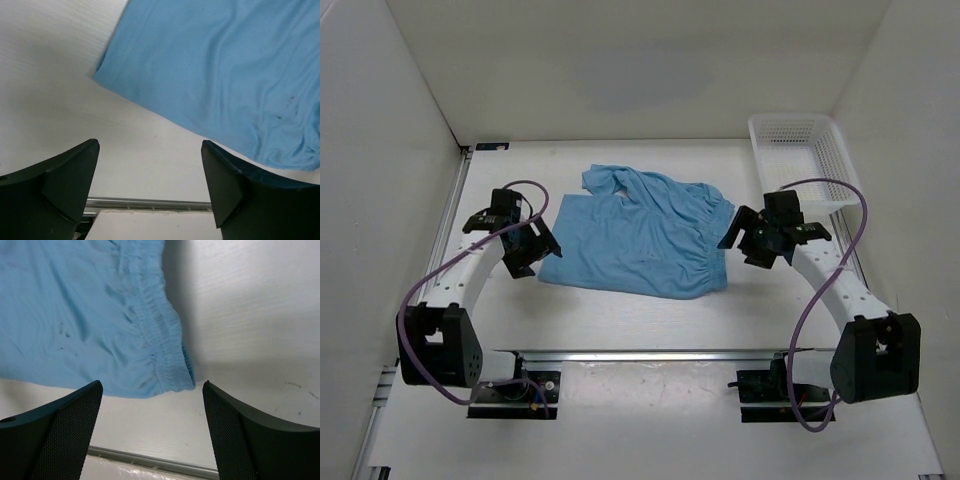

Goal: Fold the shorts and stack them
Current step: Flatten the shorts out

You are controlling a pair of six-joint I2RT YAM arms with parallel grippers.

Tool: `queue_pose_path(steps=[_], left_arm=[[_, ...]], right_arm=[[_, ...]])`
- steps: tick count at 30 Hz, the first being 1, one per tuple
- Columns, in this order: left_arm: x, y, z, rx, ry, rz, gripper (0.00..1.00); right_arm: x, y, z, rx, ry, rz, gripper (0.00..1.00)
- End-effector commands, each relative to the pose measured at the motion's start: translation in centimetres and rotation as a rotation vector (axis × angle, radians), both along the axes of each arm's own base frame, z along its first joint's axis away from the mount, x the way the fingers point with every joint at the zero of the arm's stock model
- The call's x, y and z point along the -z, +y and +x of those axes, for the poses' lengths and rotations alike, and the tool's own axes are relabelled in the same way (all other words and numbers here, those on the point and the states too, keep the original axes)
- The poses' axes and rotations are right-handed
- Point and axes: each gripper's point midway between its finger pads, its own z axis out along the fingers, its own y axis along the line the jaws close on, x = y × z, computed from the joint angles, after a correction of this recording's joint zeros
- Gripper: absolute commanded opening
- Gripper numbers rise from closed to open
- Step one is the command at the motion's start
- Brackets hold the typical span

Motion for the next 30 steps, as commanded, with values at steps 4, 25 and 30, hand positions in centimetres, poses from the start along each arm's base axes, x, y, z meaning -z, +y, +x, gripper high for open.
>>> queue_pose_path(steps=[4, 25, 30], left_arm=[[2.9, 0.5, -0.1, -0.036, 0.055, 0.03, 1.0], [8.1, -0.6, 2.7, -0.027, 0.149, -0.015, 0.11], [4.2, -2.2, 3.8, -0.006, 0.039, -0.094, 0.11]], right_arm=[[2.4, -1.4, -2.5, 0.083, 0.058, -0.005, 0.89], [7.9, 2.3, -5.0, 0.131, 0.26, 0.385, 0.9], [9.3, 3.1, -4.5, 0.164, 0.308, 0.445, 0.83]])
